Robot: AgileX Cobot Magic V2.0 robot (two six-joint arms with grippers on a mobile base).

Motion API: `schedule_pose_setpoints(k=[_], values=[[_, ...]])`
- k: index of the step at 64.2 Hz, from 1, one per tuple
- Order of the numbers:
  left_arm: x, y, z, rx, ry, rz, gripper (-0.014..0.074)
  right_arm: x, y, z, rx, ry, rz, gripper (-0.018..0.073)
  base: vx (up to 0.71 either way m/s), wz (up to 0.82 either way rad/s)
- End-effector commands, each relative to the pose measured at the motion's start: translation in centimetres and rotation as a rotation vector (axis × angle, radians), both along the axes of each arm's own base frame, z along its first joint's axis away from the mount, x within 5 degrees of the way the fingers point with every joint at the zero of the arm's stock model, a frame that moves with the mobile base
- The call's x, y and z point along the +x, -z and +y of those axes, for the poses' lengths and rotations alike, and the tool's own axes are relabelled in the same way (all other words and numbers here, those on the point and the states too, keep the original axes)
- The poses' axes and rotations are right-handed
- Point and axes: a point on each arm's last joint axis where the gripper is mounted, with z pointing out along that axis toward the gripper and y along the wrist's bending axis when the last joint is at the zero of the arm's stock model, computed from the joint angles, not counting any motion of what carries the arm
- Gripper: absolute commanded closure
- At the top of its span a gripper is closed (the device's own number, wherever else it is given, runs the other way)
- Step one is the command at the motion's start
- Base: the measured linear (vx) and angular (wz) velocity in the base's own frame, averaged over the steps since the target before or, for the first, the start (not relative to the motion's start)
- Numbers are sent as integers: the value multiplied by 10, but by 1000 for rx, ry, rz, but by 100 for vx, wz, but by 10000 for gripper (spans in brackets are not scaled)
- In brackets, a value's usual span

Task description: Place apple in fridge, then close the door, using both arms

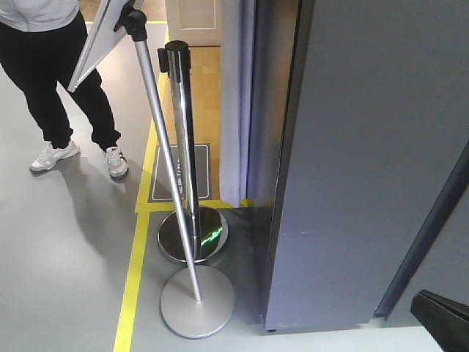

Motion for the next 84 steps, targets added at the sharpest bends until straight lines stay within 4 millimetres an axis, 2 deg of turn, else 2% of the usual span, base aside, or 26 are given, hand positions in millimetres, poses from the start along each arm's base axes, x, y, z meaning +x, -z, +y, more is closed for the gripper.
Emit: schedule_pose_setpoints(k=[1, 22, 36, 50, 65, 84], values=[[0, 1, 0, 1, 4, -64, 602, 2, -10, -2, 17, 34, -44, 561, 0, 0], [0, 1, 0, 1, 4, -64, 602, 5, -7, -9, -49, 100, -27, 561, 0, 0], [0, 1, 0, 1, 4, -64, 602, 0, -2, -18, 2, 229, 4, 561, 0, 0], [0, 1, 0, 1, 4, -64, 602, -3, 20, -27, 31, 334, -101, 561, 0, 0], [0, 1, 0, 1, 4, -64, 602, -9, 36, -35, 86, 437, -93, 561, 0, 0], [0, 1, 0, 1, 4, -64, 602, -1, 58, -44, 170, 536, -220, 561, 0, 0]])
